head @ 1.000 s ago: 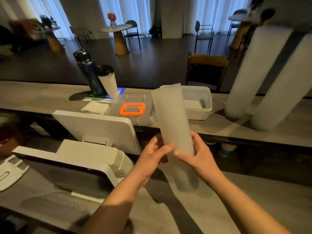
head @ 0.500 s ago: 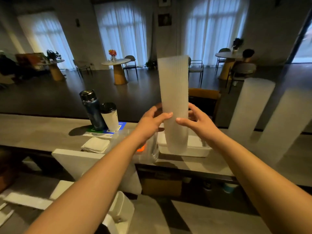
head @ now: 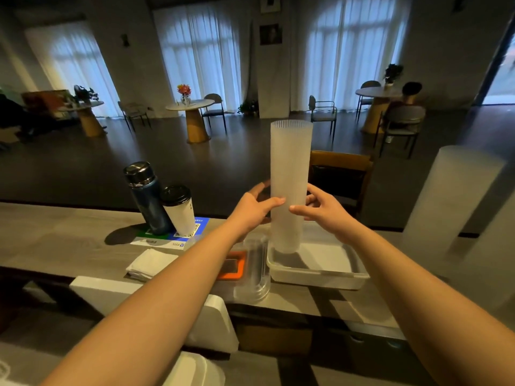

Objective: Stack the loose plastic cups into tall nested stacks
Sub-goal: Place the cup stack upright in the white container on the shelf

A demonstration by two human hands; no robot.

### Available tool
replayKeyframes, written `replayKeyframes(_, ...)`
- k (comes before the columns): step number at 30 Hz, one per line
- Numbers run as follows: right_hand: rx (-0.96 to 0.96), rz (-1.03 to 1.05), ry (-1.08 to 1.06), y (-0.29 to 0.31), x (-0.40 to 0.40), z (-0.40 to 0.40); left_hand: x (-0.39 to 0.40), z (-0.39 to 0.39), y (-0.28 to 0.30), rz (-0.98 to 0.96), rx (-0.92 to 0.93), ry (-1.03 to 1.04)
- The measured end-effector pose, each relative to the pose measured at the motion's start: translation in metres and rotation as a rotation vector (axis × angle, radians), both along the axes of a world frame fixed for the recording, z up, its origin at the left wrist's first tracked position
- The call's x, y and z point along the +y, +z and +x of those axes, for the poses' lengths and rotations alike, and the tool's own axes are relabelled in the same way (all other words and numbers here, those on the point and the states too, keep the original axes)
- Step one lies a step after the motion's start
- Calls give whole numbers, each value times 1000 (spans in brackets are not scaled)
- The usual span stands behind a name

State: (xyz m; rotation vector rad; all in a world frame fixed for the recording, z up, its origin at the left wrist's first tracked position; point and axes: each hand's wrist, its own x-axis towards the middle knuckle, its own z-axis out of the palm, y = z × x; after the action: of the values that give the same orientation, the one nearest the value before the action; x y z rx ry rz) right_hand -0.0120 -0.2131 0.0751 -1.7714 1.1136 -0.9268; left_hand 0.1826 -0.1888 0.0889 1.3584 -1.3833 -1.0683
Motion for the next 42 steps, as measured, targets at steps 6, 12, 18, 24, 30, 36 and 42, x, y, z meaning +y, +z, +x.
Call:
replayKeyframes(6, 54, -25, -21, -27, -11, 1, -15, 4, -32, -13, -29, 23)
replayKeyframes(12, 40, -33, -49, -42, -12, 3, -12, 4, -48, -33, 39, 18)
replayKeyframes(18, 48, -30, -108, -39, 0, -2, 6, -2, -40, -79, -124, 130)
replayKeyframes(24, 53, -50, -174, -24, 30, -29, 41, -9, -32, -190, -253, 165)
replayKeyframes(30, 2, -64, -241, -10, 75, -69, 66, -52, -20, -196, -127, -16)
replayKeyframes(36, 11, -85, -382, -16, 119, -121, 75, -118, -17, -82, -95, -257)
replayKeyframes(42, -6, -88, -591, -26, 142, -166, 70, -176, -19, -20, -27, -326)
